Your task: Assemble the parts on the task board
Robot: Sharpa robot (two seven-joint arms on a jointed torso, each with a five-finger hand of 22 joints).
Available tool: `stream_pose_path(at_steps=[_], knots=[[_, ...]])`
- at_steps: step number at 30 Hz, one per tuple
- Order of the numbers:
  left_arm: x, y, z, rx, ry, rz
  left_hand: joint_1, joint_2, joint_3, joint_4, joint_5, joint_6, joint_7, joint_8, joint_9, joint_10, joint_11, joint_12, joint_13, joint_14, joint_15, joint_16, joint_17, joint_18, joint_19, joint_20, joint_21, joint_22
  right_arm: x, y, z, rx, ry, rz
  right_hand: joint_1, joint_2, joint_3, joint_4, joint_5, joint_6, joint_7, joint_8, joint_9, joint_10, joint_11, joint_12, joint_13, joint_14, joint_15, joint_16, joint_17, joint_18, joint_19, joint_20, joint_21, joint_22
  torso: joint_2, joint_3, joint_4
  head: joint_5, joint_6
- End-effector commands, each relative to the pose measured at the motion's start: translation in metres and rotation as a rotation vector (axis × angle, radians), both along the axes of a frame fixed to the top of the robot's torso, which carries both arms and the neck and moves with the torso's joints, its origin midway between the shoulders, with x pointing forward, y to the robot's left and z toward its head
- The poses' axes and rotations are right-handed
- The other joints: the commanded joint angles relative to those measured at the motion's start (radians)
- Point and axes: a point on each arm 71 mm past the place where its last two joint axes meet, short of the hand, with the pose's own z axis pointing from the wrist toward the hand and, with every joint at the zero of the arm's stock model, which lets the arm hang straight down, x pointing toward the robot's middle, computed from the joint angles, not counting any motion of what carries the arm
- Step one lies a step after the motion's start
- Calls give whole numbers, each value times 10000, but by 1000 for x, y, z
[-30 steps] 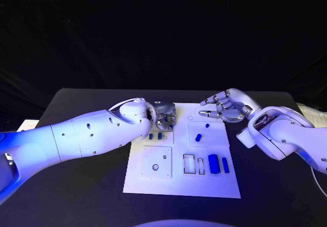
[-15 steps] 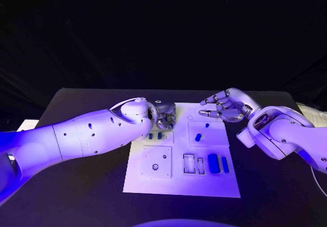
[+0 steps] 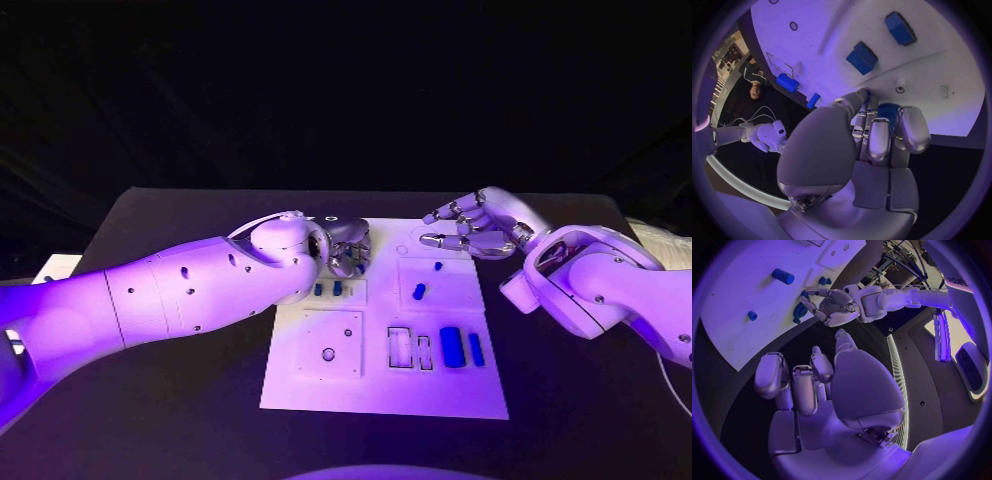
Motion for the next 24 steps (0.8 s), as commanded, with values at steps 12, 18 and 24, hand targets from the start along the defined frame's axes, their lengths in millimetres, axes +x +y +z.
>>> stream_pose_path(at_steps=[12,18,24], knots=[[-13,23,29,-1197,-617,287,-103,-115,109,-52,-13,95,-4,-76,-32,156,-15,-126,7,278,-58,75,-26,-167,82,3,165,150,0,1,0,-37,-24,134,-34,82,-48,-13,67,78,-2,10,1,-65,-6,58,-7,697,-44,-25,963,80,-8,-22,-53,14,-3,5,20,60,45],[-14,41,30,-1087,-452,614,-146,-134,124,-64,-16,111,-8,-89,-38,176,-17,-149,7,278,-58,85,-25,-170,85,3,186,168,0,0,-1,-43,-13,128,-34,82,-48,-13,67,78,-2,10,1,-65,-6,58,-7,697,-44,-25,963,80,-8,-22,-53,14,6,-6,16,69,48],[-13,53,27,-876,-180,885,-199,-156,131,-68,-20,122,-11,-103,-44,190,-17,-175,6,275,-58,86,-39,-173,86,5,202,183,0,0,-1,-45,-4,129,-34,82,-48,-13,67,78,-2,10,1,-65,-6,58,-7,697,-44,-25,963,80,-8,-22,-53,14,8,-4,9,84,41]])
